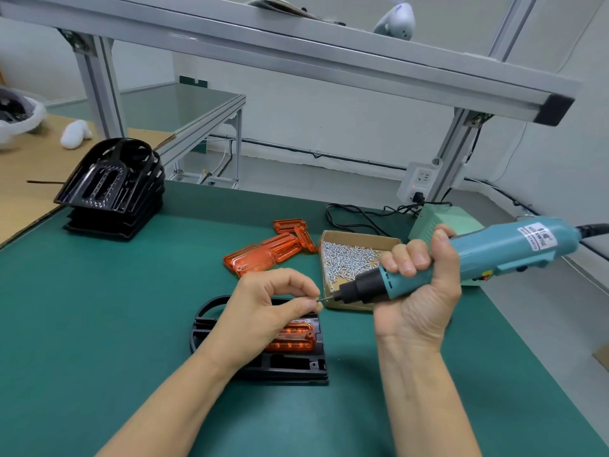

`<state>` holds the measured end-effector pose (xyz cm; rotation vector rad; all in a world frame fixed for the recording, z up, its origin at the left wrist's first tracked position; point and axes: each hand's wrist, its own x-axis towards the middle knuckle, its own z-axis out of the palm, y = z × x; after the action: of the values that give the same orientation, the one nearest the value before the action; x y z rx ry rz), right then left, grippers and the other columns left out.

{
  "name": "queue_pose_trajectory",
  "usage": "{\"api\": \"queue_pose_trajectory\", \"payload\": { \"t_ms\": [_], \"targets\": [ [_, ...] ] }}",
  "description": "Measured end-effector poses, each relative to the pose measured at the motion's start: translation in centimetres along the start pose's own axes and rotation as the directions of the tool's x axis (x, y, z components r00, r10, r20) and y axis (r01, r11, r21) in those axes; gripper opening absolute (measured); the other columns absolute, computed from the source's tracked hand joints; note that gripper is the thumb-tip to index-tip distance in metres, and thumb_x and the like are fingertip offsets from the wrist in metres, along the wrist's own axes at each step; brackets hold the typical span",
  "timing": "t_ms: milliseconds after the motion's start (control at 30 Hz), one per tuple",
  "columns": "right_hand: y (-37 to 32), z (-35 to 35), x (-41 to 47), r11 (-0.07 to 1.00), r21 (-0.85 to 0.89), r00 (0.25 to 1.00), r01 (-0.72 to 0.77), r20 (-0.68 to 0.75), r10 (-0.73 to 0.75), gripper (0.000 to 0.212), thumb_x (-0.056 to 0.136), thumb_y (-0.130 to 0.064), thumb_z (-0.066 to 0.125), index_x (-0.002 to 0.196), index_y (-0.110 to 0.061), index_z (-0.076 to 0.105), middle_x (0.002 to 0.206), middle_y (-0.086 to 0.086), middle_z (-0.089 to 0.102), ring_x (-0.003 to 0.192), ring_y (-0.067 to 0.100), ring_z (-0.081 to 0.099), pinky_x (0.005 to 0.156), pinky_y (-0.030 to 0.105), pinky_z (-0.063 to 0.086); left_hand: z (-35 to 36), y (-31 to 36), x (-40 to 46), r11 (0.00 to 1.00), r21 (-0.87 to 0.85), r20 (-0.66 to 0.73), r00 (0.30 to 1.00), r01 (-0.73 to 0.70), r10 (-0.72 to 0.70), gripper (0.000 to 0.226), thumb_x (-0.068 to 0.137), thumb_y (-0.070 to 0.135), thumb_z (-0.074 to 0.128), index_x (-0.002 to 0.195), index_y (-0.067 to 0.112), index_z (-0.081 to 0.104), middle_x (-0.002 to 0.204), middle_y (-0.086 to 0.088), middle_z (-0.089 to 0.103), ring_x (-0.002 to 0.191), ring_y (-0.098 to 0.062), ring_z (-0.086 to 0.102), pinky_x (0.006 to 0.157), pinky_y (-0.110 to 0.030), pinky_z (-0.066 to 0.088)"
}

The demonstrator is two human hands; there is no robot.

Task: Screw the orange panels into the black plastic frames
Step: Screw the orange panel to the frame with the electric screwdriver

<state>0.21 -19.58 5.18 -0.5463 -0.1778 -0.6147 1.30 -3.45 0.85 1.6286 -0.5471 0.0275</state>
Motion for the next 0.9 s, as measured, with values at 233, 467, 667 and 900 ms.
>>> {"api": "queue_pose_trajectory", "payload": {
  "t_ms": [233, 467, 667, 900],
  "targets": [
    [0.1, 0.2, 0.5, 1.000, -0.023, 1.000, 0.001, 0.022, -0.001, 0.010, 0.084, -0.016, 0.056, 0.087, -0.024, 0.052, 0.051, -0.011, 0.040, 0.042, 0.003, 0.038, 0.047, 0.018, 0.039, -0.2, -0.1, 0.3, 0.993, -0.092, -0.009, 0.997, 0.077, -0.078, 0.020, 0.073, 0.025, 0.073, 0.093, 0.023, 0.071, 0.088, 0.001, 0.075, 0.093, -0.012, 0.070, 0.088, -0.035, 0.050],
    [-0.3, 0.3, 0.9, 0.997, -0.073, 0.999, -0.025, 0.042, 0.028, 0.010, 0.086, -0.016, 0.055, 0.085, -0.025, 0.052, 0.052, -0.011, 0.038, 0.042, 0.004, 0.036, 0.047, 0.018, 0.038, -2.5, 0.1, 0.6, 0.997, 0.051, -0.106, 0.993, 0.056, -0.050, 0.020, 0.081, 0.010, 0.071, 0.095, 0.024, 0.072, 0.096, 0.014, 0.073, 0.092, 0.004, 0.062, 0.090, -0.018, 0.042],
    [0.1, 0.2, 1.5, 0.959, -0.277, 0.986, -0.054, 0.136, 0.095, 0.012, 0.083, -0.012, 0.056, 0.086, -0.023, 0.057, 0.051, -0.009, 0.038, 0.042, 0.007, 0.037, 0.045, 0.019, 0.037, -2.3, -1.5, -1.8, 0.767, 0.633, 0.218, 0.975, -0.103, -0.049, 0.040, 0.067, 0.064, 0.061, 0.100, 0.045, 0.068, 0.109, 0.038, 0.053, 0.116, 0.016, 0.035, 0.109, -0.026, 0.016],
    [1.9, -0.4, 1.3, 0.879, -0.468, 0.952, -0.092, 0.217, 0.215, 0.013, 0.080, -0.011, 0.061, 0.087, -0.022, 0.059, 0.051, -0.004, 0.041, 0.041, 0.011, 0.039, 0.045, 0.021, 0.038, -1.6, -2.3, -2.0, 0.631, 0.754, 0.338, 0.931, -0.183, -0.134, 0.042, 0.071, 0.065, 0.062, 0.109, 0.051, 0.063, 0.137, 0.033, 0.040, 0.135, 0.008, 0.010, 0.113, -0.036, -0.015]
  ]
}}
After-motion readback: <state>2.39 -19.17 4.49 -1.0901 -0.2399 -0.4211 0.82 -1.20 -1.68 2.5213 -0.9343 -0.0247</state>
